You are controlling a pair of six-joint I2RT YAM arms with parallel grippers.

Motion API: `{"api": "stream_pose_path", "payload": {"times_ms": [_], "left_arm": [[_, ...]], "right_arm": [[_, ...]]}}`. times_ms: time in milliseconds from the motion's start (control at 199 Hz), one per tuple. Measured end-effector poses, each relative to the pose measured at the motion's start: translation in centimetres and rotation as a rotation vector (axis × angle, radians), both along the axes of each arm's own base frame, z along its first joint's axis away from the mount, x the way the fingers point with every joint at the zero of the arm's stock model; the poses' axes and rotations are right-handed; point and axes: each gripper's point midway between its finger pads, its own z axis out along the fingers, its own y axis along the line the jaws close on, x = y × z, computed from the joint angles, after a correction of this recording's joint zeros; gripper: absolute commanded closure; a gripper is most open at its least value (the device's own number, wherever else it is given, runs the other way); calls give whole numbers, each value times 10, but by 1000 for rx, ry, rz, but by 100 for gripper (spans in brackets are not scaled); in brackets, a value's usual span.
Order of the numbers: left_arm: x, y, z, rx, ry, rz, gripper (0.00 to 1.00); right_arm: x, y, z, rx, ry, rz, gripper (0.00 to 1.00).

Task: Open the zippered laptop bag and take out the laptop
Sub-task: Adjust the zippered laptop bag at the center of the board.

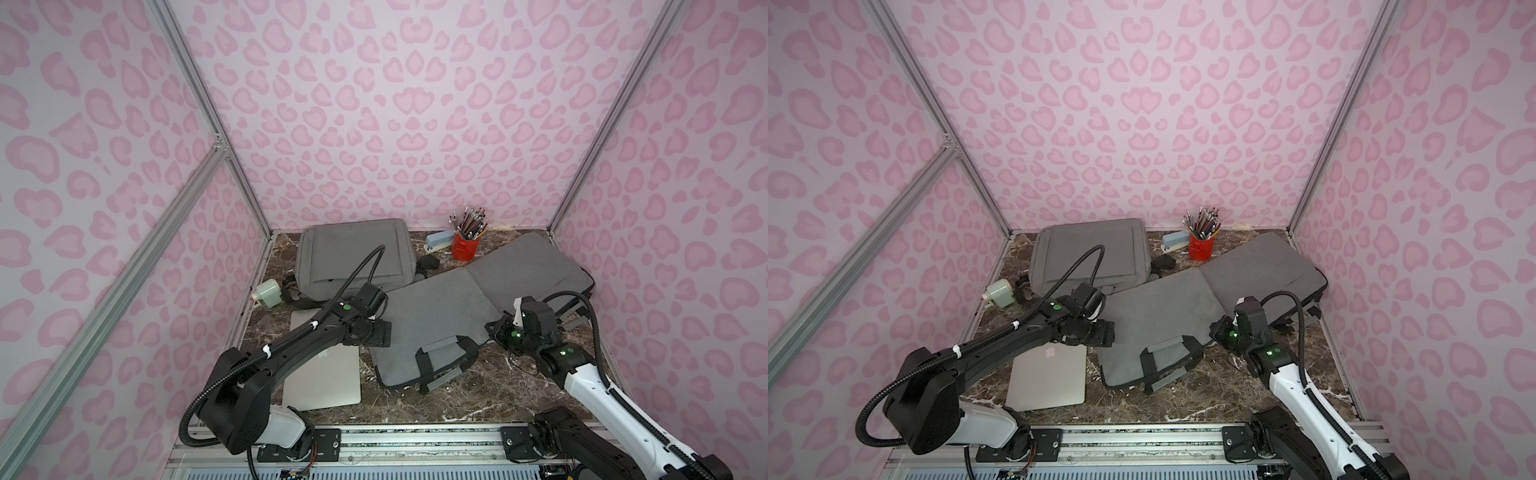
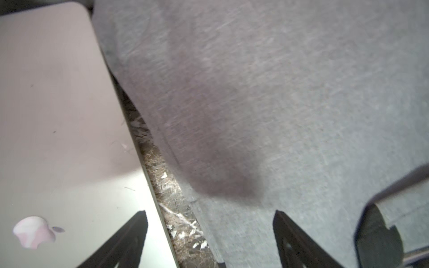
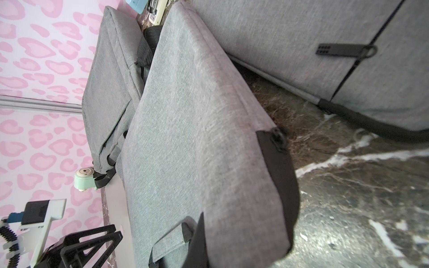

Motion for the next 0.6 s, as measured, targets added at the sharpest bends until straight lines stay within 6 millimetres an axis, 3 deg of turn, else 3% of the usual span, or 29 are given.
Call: {"api": "stream_pose_path", "payload": {"times_ms": [116,281,462,603], "left_arm": [[-1,2,-19,-73,28,97,13],[6,-18,-26,-200,28,132,16],[7,-23,-44,-254,59,168,19],[9,-22,-47,-263,55,175,29]], "right_arm": [[-2,0,-4,2,7,4,100],[-3,0,-8,4,8,3,100],[-5,-2,-15,4,19,0,100],[-6,-3,-18,7,21,-6,100]]}}
